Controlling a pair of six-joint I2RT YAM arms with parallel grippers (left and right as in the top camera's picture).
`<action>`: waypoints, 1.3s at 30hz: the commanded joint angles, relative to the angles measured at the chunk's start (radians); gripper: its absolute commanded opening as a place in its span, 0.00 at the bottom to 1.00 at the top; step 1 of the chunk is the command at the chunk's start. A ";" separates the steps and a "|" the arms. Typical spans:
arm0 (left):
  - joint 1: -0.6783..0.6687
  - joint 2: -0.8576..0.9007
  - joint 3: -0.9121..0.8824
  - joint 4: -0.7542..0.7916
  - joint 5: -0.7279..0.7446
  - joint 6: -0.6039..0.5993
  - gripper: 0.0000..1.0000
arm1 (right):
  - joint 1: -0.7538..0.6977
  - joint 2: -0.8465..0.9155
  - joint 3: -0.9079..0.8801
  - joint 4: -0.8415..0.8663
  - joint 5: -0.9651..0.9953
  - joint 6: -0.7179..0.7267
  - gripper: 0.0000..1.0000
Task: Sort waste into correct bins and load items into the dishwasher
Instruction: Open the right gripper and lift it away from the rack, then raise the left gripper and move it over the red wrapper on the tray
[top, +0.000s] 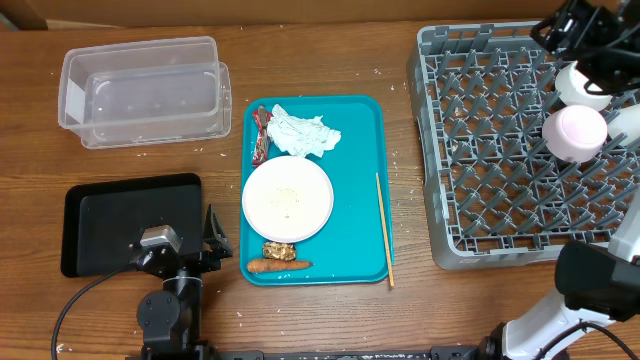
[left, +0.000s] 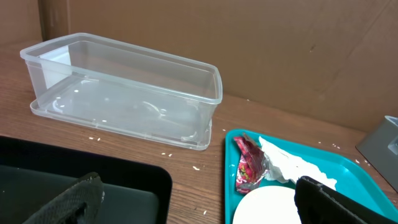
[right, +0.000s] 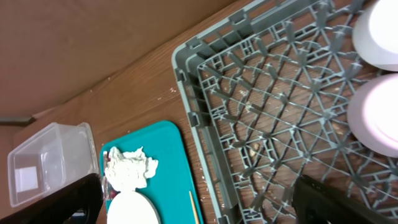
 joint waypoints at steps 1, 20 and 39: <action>-0.006 -0.006 -0.003 0.003 0.005 -0.007 1.00 | 0.013 -0.010 0.014 0.006 0.003 0.004 1.00; -0.007 -0.006 -0.003 0.003 0.005 -0.007 1.00 | 0.013 -0.010 0.014 0.006 0.003 0.004 1.00; -0.006 0.001 0.035 0.446 0.220 -0.499 1.00 | 0.013 -0.010 0.014 0.006 0.003 0.004 1.00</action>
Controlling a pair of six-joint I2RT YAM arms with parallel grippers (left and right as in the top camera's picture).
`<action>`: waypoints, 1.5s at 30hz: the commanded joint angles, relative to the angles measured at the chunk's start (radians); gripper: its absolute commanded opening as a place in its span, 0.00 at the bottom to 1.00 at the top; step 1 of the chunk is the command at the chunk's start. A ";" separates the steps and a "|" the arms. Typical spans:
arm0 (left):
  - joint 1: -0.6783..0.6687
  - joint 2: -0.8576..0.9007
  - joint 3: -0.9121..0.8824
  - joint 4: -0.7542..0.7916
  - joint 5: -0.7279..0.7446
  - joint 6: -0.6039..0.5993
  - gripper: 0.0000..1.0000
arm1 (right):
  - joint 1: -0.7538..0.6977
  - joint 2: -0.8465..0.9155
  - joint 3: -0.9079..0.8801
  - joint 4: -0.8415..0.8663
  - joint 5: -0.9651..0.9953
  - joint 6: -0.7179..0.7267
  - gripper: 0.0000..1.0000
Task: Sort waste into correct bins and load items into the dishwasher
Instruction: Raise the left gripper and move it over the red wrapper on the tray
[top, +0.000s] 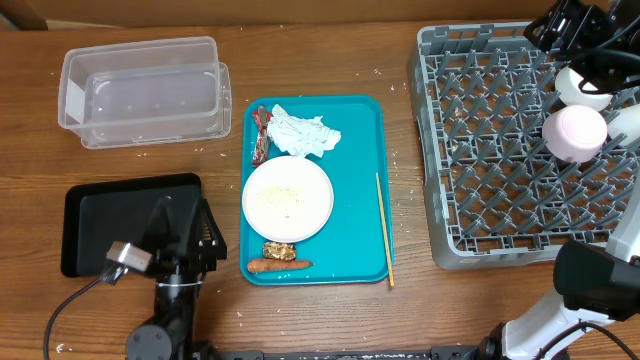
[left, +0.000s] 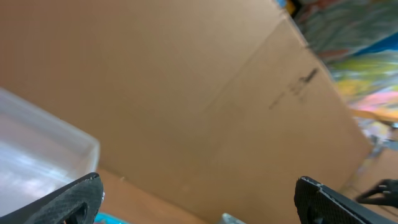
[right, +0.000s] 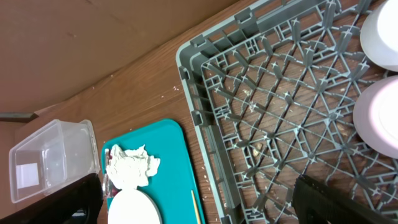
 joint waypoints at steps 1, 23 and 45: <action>-0.006 0.025 0.087 -0.006 0.068 0.032 1.00 | 0.001 -0.010 0.014 0.003 0.003 0.003 1.00; -0.097 1.478 1.583 -1.239 0.526 0.653 1.00 | 0.001 -0.010 0.014 0.003 0.003 0.003 1.00; -0.343 1.894 1.792 -1.378 -0.203 0.560 1.00 | 0.001 -0.010 0.014 0.003 0.003 0.003 1.00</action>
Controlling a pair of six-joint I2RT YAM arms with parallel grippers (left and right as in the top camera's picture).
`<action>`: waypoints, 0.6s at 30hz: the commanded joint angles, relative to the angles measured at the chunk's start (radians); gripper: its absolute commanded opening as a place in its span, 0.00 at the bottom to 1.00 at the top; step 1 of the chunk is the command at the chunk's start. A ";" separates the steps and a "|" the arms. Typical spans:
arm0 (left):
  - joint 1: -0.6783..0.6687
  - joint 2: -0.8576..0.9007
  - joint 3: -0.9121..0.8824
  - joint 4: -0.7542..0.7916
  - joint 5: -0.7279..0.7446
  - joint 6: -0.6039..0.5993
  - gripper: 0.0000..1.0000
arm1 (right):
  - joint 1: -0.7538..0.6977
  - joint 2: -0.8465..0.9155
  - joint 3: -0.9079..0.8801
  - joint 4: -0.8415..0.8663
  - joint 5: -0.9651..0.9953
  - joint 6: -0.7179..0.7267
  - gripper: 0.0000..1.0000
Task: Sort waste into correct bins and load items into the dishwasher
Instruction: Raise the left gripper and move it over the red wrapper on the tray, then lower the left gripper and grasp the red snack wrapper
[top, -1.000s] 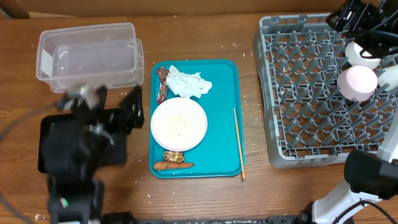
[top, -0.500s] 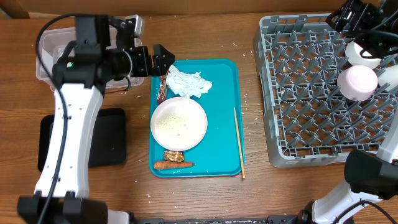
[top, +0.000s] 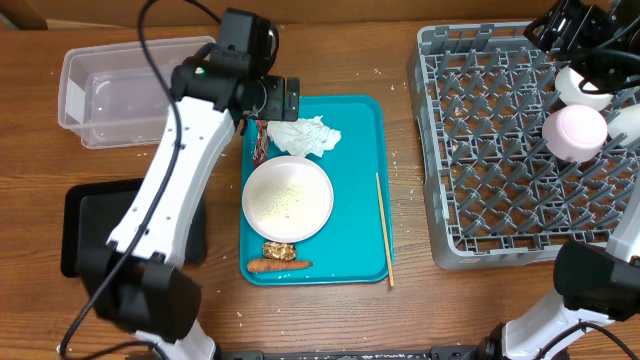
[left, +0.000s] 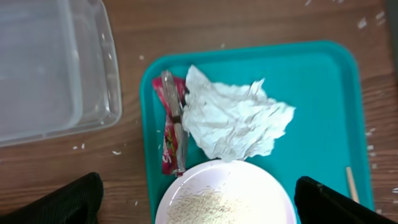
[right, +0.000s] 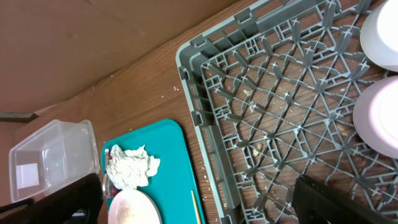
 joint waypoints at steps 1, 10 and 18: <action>0.001 0.092 0.023 -0.022 -0.012 -0.011 1.00 | 0.001 -0.010 0.014 0.003 0.003 0.004 1.00; 0.000 0.267 0.023 -0.119 0.132 -0.014 0.96 | 0.001 -0.010 0.014 0.003 0.003 0.004 1.00; 0.048 0.343 0.023 -0.119 0.138 -0.014 0.77 | 0.001 -0.010 0.014 0.003 0.003 0.004 1.00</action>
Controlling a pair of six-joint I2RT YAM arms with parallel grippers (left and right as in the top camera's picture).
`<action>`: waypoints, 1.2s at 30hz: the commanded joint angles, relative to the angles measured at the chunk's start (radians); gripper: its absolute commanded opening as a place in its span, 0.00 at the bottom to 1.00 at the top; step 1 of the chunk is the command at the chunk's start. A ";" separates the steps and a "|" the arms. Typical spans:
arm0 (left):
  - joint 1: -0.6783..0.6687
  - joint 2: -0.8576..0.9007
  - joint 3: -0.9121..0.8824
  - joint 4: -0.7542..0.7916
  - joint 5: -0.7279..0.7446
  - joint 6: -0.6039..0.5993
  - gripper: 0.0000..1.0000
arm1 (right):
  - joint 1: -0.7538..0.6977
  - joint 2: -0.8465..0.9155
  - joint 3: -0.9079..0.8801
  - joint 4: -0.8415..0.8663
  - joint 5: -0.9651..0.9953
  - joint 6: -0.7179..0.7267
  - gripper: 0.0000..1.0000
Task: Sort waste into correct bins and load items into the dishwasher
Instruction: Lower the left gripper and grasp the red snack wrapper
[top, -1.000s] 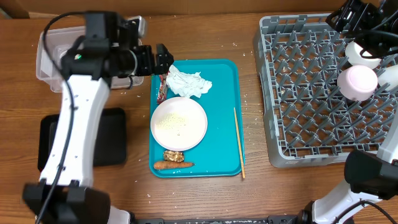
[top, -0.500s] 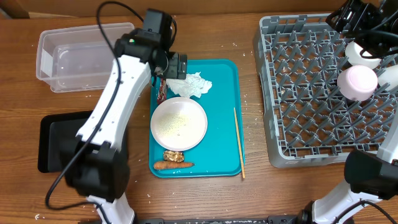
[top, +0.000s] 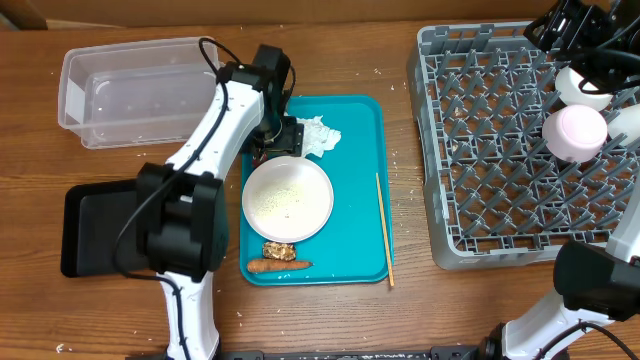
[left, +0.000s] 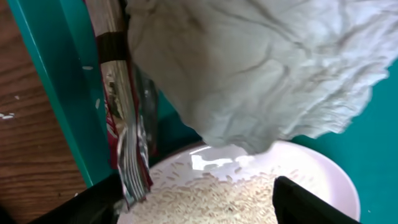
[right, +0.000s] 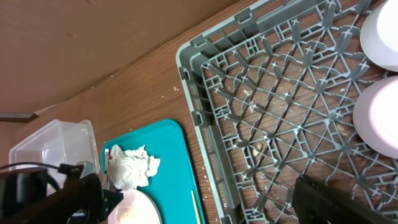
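Observation:
My left gripper (top: 278, 140) hangs open, low over the upper left of the teal tray (top: 355, 200). In the left wrist view its fingers (left: 93, 205) straddle the edge of the white plate of rice (left: 249, 193). The red wrapper (left: 124, 143) lies close by the left finger, with the crumpled napkin (left: 249, 68) just beyond. Nothing is held. On the tray also lie a chopstick (top: 384, 228), a carrot (top: 278, 266) and a brown scrap (top: 279, 249). My right gripper (top: 560, 25) is open above the far corner of the grey dish rack (top: 500, 150).
A clear plastic bin (top: 140, 90) stands at the back left. A black tray (top: 100, 225) lies at the front left. In the rack's right side sit a pink cup (top: 574, 132) and a white bowl (top: 580, 85).
My left gripper has come down from high over the tray's upper left to just above the wrapper, napkin and plate edge. It stays open. The right arm has not moved.
My left gripper first rested low at the table's front beside the black tray, then pointed upward there. Later it stood high over the tray's upper left, and now it is low over the wrapper and plate. My right gripper stayed open above the rack.

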 joint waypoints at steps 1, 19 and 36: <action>0.034 0.015 0.022 0.002 0.013 -0.006 0.77 | 0.001 -0.010 0.014 0.003 0.003 0.003 1.00; 0.036 0.018 0.014 0.020 -0.037 0.031 0.49 | 0.001 -0.010 0.014 0.003 0.003 0.003 1.00; 0.034 0.025 -0.016 0.046 -0.047 0.050 0.39 | 0.001 -0.010 0.014 0.003 0.003 0.003 1.00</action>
